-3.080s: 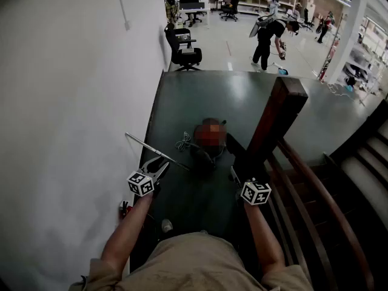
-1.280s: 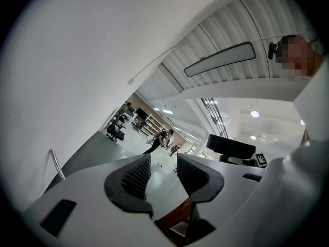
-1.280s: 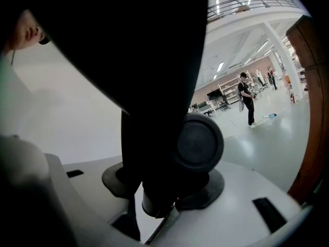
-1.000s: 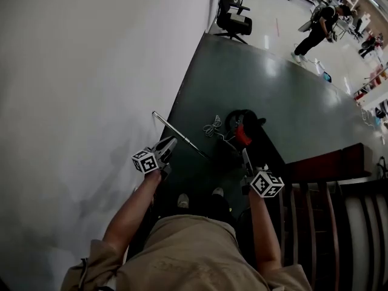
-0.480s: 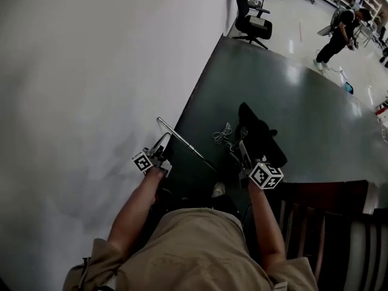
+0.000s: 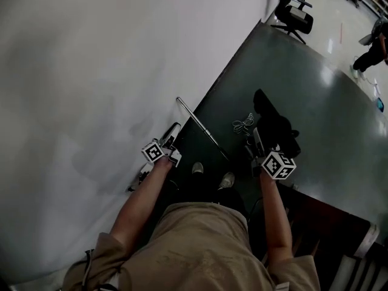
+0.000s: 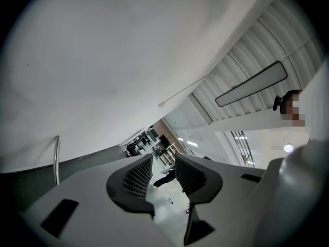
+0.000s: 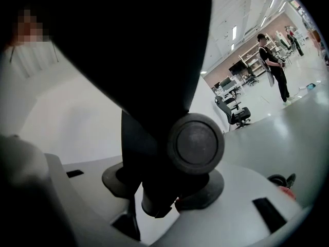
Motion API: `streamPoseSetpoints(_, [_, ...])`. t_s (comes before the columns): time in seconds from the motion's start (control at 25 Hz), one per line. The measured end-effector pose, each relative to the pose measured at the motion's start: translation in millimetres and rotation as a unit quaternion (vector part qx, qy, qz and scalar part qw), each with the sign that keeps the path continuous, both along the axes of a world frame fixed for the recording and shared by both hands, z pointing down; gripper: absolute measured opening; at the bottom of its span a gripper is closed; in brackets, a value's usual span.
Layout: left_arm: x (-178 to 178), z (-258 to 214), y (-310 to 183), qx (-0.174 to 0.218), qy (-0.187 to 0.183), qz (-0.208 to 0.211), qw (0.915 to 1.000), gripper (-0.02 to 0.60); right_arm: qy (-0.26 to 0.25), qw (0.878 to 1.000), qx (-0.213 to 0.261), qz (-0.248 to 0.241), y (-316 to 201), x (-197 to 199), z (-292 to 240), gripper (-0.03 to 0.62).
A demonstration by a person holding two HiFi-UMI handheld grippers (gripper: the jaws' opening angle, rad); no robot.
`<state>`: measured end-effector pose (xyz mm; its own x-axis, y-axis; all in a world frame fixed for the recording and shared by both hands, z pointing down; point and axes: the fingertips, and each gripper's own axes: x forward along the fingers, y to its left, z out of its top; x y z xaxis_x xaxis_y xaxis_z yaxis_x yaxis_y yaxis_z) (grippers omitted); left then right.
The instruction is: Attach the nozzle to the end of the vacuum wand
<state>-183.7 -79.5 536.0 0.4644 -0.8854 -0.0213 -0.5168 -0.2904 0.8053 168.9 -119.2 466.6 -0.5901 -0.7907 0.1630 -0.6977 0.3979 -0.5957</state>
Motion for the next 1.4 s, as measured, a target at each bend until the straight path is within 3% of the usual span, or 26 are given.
streamPoseSetpoints(0.28, [-59.3, 26.1, -54.2, -0.055, -0.04, -0.024, 0.9974, 0.162, 0.015, 0.999, -0.026, -0.014, -72.7, -57.9, 3.1, 0.192])
streamPoseSetpoints(0.6, [-52.5, 76.1, -55.3, -0.103, -0.049, -0.036, 0.9928, 0.169, 0.012, 0.999, -0.024, -0.03, -73.1, -61.8, 14.3, 0.192])
streamPoseSetpoints(0.84, [-66.4, 105.7, -66.6, -0.139, -0.095, -0.021, 0.9856, 0.178, 0.001, 0.999, -0.013, -0.034, -78.5, -66.3, 4.1, 0.192])
streamPoseSetpoints(1.2, [-72.2, 150.1, -104.9, -0.186, -0.143, 0.001, 0.9722, 0.183, 0.001, 0.998, -0.047, -0.034, -96.3, -77.3, 23.3, 0.192])
streamPoseSetpoints(1.4, [-108.3, 209.8, -154.4, -0.223, -0.145, 0.012, 0.9639, 0.183, 0.008, 0.998, -0.067, -0.019, -140.9, -123.8, 61.0, 0.192])
